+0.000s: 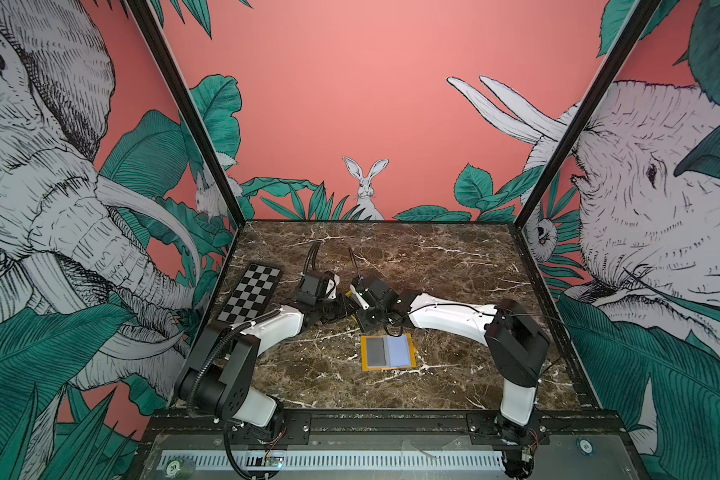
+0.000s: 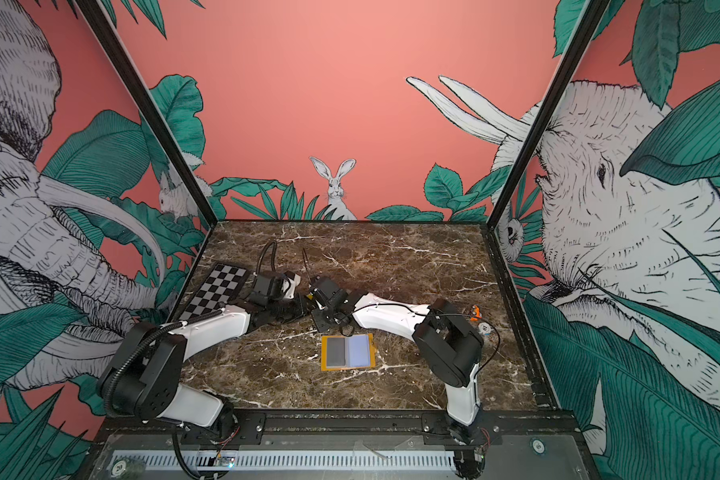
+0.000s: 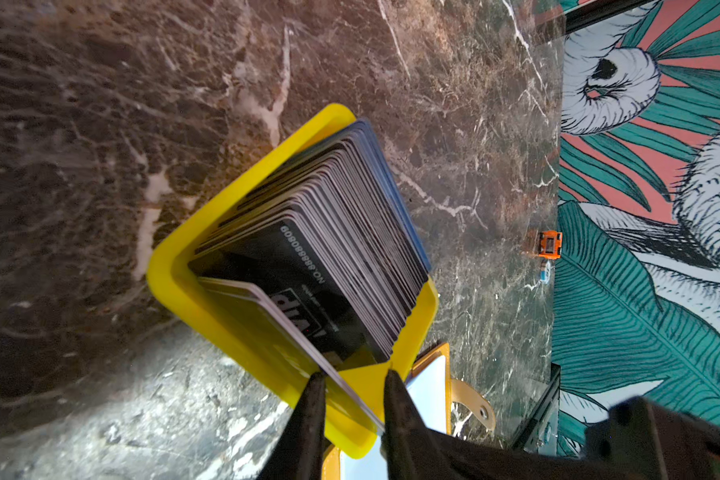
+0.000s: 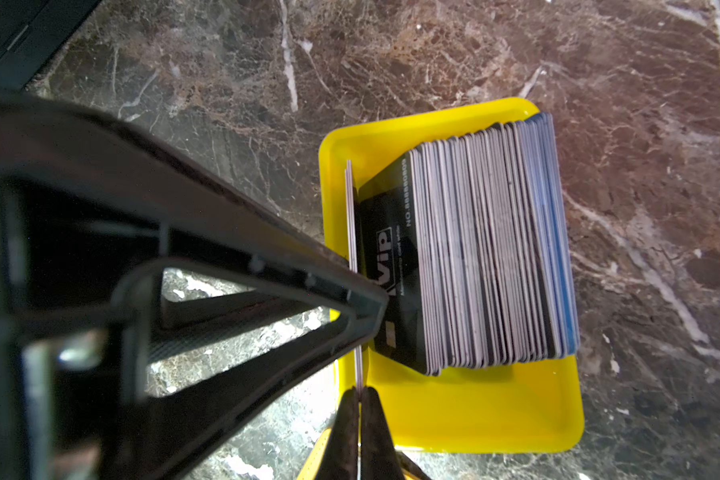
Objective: Put the credit cards into the card holder
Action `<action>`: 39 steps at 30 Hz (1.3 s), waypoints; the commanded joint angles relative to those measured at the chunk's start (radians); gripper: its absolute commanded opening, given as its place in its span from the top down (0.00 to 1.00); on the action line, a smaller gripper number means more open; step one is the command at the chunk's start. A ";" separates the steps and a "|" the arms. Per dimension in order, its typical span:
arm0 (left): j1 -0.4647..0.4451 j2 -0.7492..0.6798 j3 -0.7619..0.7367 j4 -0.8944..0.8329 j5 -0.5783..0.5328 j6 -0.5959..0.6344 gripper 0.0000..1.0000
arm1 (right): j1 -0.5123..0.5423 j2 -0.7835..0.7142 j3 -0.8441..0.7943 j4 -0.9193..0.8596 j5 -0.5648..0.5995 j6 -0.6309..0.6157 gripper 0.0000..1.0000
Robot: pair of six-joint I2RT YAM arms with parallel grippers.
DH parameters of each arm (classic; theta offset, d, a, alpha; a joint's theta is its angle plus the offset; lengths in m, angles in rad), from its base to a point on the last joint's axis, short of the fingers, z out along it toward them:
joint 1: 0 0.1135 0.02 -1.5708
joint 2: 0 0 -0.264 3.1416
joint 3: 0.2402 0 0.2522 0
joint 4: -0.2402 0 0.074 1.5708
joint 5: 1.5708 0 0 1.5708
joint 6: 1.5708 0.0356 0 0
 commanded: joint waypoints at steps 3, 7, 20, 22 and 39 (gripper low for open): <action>0.008 0.017 0.032 -0.053 -0.002 0.007 0.73 | 0.012 0.012 0.016 0.007 -0.007 -0.019 0.97; 0.008 0.028 0.040 -0.076 -0.007 0.006 0.73 | 0.013 0.009 0.013 0.009 -0.009 -0.024 0.97; 0.009 0.038 0.037 -0.074 -0.008 0.000 0.74 | 0.014 0.006 0.004 0.007 0.001 -0.043 0.82; 0.009 0.038 0.034 -0.071 -0.006 -0.001 0.74 | 0.015 0.009 0.006 0.002 0.002 -0.050 0.81; 0.009 0.035 0.029 -0.060 0.003 -0.008 0.74 | 0.014 0.054 0.054 -0.026 0.030 -0.104 0.82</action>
